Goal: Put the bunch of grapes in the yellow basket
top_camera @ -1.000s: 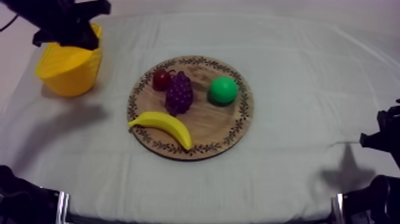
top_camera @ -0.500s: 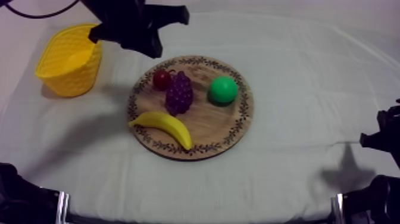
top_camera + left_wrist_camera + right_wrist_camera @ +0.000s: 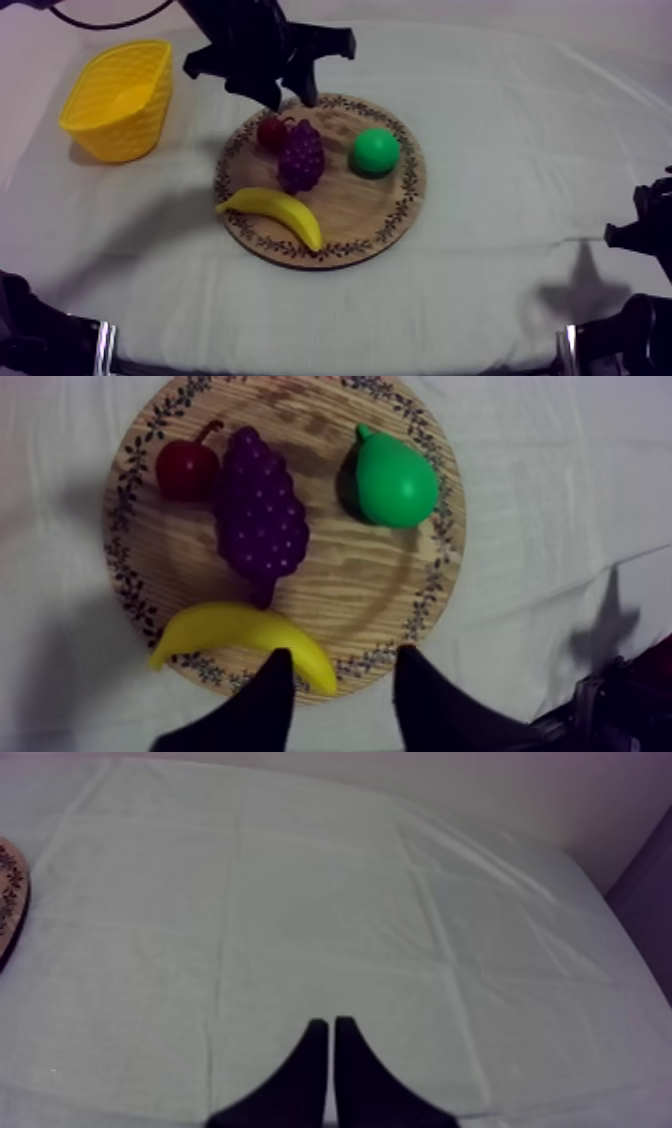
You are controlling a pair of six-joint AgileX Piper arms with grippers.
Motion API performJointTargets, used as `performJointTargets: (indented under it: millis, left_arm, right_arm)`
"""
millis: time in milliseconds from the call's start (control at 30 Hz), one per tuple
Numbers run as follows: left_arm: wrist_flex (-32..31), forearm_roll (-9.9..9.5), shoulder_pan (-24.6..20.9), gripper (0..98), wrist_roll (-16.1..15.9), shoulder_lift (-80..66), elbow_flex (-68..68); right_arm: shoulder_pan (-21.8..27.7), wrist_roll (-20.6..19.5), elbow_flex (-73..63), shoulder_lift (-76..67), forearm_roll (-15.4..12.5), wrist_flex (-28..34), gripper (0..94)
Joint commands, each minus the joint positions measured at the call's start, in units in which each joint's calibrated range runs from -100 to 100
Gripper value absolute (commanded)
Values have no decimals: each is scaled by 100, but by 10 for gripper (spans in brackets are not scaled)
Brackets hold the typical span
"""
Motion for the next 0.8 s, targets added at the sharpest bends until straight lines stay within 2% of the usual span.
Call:
performJointTargets:
  millis: [0, 167, 300, 467, 767]
  left_arm:
    - [6, 7, -4, 606, -5, 47, -31]
    - [-74, 17, -19, 805, -62, 179, -88]
    - [-166, 20, -34, 902, -131, 294, -121]
    - [-329, 53, -39, 941, -235, 541, -121]
    - [-627, 116, -88, 952, -222, 1317, 51]
  right_arm:
    - [0, 2, -5, -2, -1, 4, 3]
    - [0, 2, -5, -2, -1, 4, 3]
    - [0, 2, -5, -2, -1, 4, 3]
    - [0, 2, -5, -2, -1, 4, 3]
    - [0, 2, -5, -2, -1, 4, 3]
